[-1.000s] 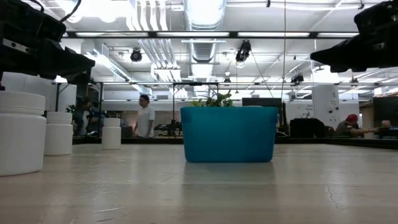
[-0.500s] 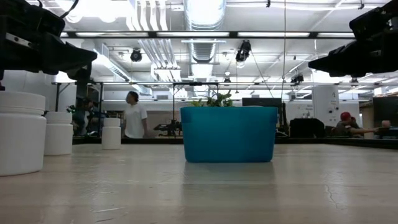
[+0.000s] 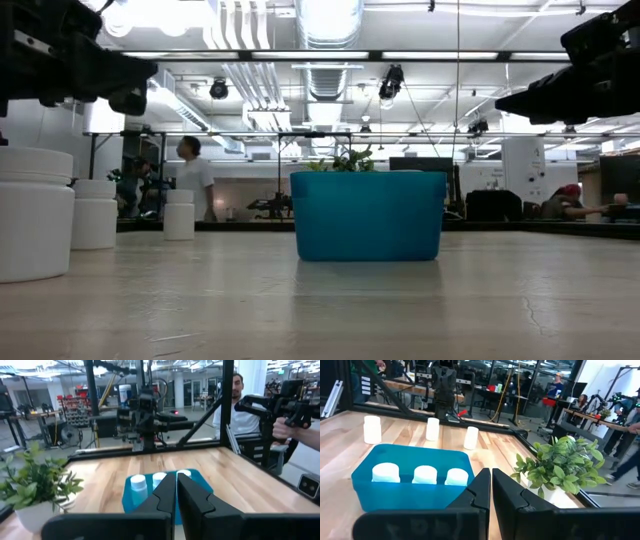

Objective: Pick and place pill bottles into a basket
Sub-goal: Put the white medicine bottle into the blue bin

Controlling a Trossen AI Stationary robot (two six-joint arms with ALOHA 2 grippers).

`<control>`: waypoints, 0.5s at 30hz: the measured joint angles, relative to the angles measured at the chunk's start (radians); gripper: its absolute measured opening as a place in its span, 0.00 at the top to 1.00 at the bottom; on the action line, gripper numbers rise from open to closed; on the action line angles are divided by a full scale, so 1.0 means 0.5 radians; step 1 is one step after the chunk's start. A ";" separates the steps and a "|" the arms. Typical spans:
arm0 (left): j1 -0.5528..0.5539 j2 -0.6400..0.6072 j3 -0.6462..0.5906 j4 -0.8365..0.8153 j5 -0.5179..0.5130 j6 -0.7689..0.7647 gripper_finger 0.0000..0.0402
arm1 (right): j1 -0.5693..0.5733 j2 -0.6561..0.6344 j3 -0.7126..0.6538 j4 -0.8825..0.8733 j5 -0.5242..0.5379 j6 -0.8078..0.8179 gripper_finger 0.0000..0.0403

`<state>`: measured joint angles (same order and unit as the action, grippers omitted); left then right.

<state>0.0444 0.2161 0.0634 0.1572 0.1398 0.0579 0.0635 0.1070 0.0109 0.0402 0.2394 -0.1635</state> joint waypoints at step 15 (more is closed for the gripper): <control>0.000 0.362 0.275 -0.022 0.040 0.041 1.00 | 0.001 0.001 0.000 0.000 -0.001 -0.002 0.98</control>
<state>0.0444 0.3970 0.2009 0.1461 0.1599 0.0783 0.0639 0.1076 0.0109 0.0402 0.2392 -0.1642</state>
